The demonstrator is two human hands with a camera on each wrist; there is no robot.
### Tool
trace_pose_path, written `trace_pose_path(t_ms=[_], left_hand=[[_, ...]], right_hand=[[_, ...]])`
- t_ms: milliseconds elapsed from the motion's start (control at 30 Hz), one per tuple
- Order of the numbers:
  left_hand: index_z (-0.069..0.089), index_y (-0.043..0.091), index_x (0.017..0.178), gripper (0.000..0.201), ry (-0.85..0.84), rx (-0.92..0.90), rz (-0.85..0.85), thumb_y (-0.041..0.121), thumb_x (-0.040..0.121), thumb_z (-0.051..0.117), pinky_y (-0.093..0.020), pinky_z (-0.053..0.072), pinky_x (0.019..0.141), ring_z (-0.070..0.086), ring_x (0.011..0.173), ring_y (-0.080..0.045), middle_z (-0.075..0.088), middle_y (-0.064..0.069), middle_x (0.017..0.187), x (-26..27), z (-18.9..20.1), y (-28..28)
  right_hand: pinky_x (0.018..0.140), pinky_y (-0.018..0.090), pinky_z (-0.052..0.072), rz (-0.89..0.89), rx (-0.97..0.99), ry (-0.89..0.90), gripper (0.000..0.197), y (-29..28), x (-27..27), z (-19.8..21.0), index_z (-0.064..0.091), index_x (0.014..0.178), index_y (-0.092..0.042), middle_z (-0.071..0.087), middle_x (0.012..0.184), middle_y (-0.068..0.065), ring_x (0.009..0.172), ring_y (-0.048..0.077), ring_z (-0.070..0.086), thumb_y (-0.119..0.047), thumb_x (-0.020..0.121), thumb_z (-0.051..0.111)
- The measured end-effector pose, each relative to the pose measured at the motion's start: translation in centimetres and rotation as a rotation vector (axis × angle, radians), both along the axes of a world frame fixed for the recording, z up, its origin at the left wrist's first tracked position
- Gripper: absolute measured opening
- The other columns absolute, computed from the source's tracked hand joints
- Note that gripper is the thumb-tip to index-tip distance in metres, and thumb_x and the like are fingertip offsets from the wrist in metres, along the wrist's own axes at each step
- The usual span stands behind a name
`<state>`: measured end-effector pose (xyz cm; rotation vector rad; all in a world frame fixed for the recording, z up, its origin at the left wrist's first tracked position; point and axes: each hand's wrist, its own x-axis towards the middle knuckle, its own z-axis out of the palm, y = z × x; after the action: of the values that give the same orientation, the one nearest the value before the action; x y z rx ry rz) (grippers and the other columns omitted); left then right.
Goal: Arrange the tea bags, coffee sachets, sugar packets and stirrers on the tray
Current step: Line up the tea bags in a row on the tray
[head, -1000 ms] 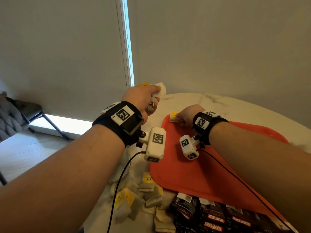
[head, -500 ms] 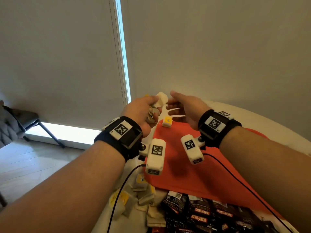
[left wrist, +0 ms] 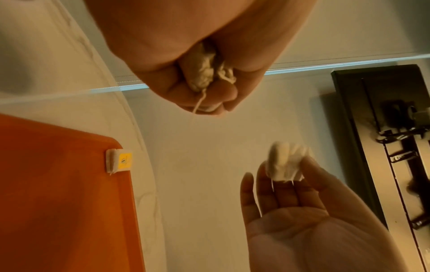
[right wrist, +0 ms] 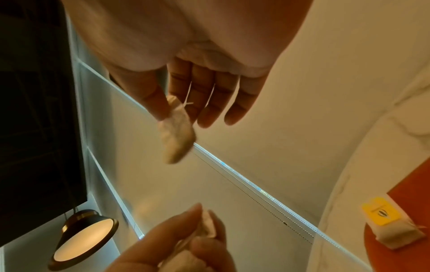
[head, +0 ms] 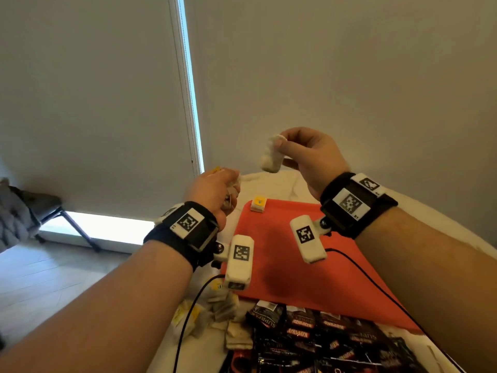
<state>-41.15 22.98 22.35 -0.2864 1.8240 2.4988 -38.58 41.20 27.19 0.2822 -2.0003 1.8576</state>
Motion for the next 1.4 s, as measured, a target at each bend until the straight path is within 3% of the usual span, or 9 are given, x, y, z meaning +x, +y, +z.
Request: trace_pose_path(t_ms=[67,267,467,600,800,967,1067,1167,1400], left_hand=[[0.068,0.017,0.086,0.010,0.070,-0.026,0.018,0.020,0.093,0.074,-0.020,0.042,0.042,0.054,0.053,-0.010,0.065,-0.003,0.070,0.1,0.6,-0.2],[0.070,0.017,0.097,0.030,0.294,-0.122,-0.093,0.041,0.085,0.084,-0.023,0.047,0.049,0.056,0.059,-0.012,0.065,0.000,0.071,0.9,2.8,0.0],[0.071,0.018,0.095,0.012,0.353,-0.185,-0.160,0.015,0.089,0.081,-0.022,0.043,0.045,0.055,0.054,-0.010,0.064,-0.006,0.073,0.6,2.7,0.5],[0.073,0.018,0.096,0.012,0.297,-0.180,-0.090,0.010,0.088,0.078,-0.022,0.044,0.045,0.055,0.053,-0.012,0.065,-0.010,0.078,-0.5,2.1,0.4],[0.072,0.013,0.090,0.003,0.163,-0.180,-0.061,0.013,0.091,0.075,-0.022,0.045,0.046,0.053,0.048,-0.011,0.062,-0.004,0.066,-2.4,1.1,-0.1],[0.068,0.012,0.085,0.010,0.111,-0.133,-0.054,0.008,0.092,0.072,-0.019,0.043,0.045,0.050,0.046,-0.010,0.060,0.001,0.054,-3.7,0.7,-0.9],[0.070,0.012,0.088,0.006,0.096,-0.137,-0.038,0.009,0.091,0.074,-0.020,0.045,0.046,0.051,0.047,-0.010,0.062,-0.001,0.058,-4.0,0.6,-1.3],[0.071,0.010,0.100,0.014,0.048,-0.120,-0.002,0.012,0.088,0.078,-0.021,0.048,0.046,0.055,0.049,-0.010,0.065,-0.004,0.068,-4.6,0.4,-1.5],[0.071,0.007,0.109,0.024,0.019,-0.088,-0.013,0.011,0.087,0.078,-0.020,0.046,0.044,0.055,0.048,-0.009,0.067,-0.008,0.076,-5.2,-0.2,-1.6]], right_hand=[[0.092,0.060,0.055,0.017,0.027,-0.009,0.012,0.1,-0.1,-0.1,0.076,0.087,-0.020,0.074,0.092,0.010,0.091,0.030,0.070,-0.030,0.082,0.081],[0.078,0.039,0.063,0.065,0.092,0.003,0.008,-0.9,0.4,0.0,0.071,0.100,-0.007,0.074,0.091,0.009,0.082,0.021,0.072,-0.012,0.094,0.072],[0.075,0.044,0.064,0.114,-0.037,-0.079,0.021,-1.4,0.2,-0.4,0.065,0.113,-0.001,0.070,0.106,0.031,0.086,0.037,0.073,-0.005,0.093,0.070],[0.082,0.046,0.063,0.139,0.006,-0.183,0.041,-0.9,-0.3,-1.5,0.059,0.124,-0.011,0.074,0.105,0.022,0.096,0.034,0.075,-0.001,0.087,0.075],[0.073,0.038,0.062,-0.033,0.035,-0.312,0.036,-0.6,-2.8,-3.9,0.066,0.106,-0.013,0.075,0.100,0.019,0.088,0.030,0.076,0.001,0.076,0.082],[0.061,0.037,0.055,-0.107,0.034,-0.616,0.028,-0.1,-5.6,-7.7,0.058,0.078,-0.007,0.063,0.068,0.018,0.054,0.026,0.062,0.014,0.077,0.076],[0.072,0.041,0.060,-0.126,0.139,-0.734,0.024,0.0,-7.1,-9.7,0.061,0.076,-0.008,0.068,0.075,0.016,0.068,0.028,0.068,0.006,0.078,0.080],[0.087,0.046,0.062,-0.124,0.284,-0.746,0.032,1.1,-10.5,-12.8,0.071,0.082,-0.022,0.077,0.097,0.010,0.091,0.027,0.075,-0.015,0.060,0.092],[0.082,0.041,0.063,-0.124,0.234,-0.770,0.020,-0.5,-10.5,-12.7,0.067,0.082,-0.015,0.074,0.092,0.011,0.085,0.025,0.074,-0.003,0.078,0.082]])
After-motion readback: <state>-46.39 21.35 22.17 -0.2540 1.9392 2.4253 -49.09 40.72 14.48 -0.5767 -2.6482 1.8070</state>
